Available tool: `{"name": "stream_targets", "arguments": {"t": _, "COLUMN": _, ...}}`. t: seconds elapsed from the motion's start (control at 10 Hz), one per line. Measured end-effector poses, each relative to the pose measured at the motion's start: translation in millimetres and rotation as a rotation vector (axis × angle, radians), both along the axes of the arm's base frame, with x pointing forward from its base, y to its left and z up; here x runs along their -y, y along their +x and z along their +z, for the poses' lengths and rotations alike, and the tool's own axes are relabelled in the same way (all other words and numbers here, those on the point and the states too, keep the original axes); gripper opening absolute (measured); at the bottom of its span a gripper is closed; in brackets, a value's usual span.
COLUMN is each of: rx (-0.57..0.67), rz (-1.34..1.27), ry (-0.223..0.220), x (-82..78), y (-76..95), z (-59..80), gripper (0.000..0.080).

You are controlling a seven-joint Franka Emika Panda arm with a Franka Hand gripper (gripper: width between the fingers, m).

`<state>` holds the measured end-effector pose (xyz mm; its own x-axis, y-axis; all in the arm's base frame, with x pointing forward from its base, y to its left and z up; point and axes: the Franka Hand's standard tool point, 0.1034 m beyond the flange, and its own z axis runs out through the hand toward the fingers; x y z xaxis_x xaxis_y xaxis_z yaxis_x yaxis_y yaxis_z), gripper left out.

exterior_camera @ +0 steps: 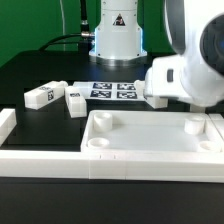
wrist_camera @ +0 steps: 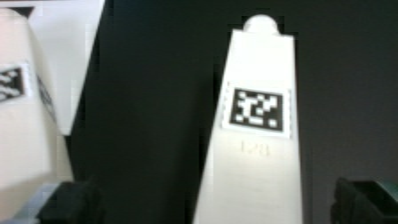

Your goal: Assemble desk

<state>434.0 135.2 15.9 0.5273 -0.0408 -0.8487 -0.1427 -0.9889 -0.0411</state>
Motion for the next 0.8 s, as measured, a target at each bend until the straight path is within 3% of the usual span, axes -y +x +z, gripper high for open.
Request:
{"name": "stream_targets", "arguments": {"t": 0.2, "rx": -0.001, "rz": 0.014, "ry": 0.001, "x": -8.0, "y": -10.7, "z": -6.9, "gripper": 0.0649}}
{"name": "stream_targets", "arguments": {"t": 0.6, "rx": 0.023, "rz": 0.011, "ry": -0.006, "x": -8.4, "y": -16.0, "z": -14.0, "gripper": 0.0649}}
{"name": "stream_targets", "arguments": {"t": 0.8, "rx": 0.026, "rz": 0.012, "ry": -0.003, "x": -8.5, "y": -14.4, "z": -13.8, "gripper": 0.0377}}
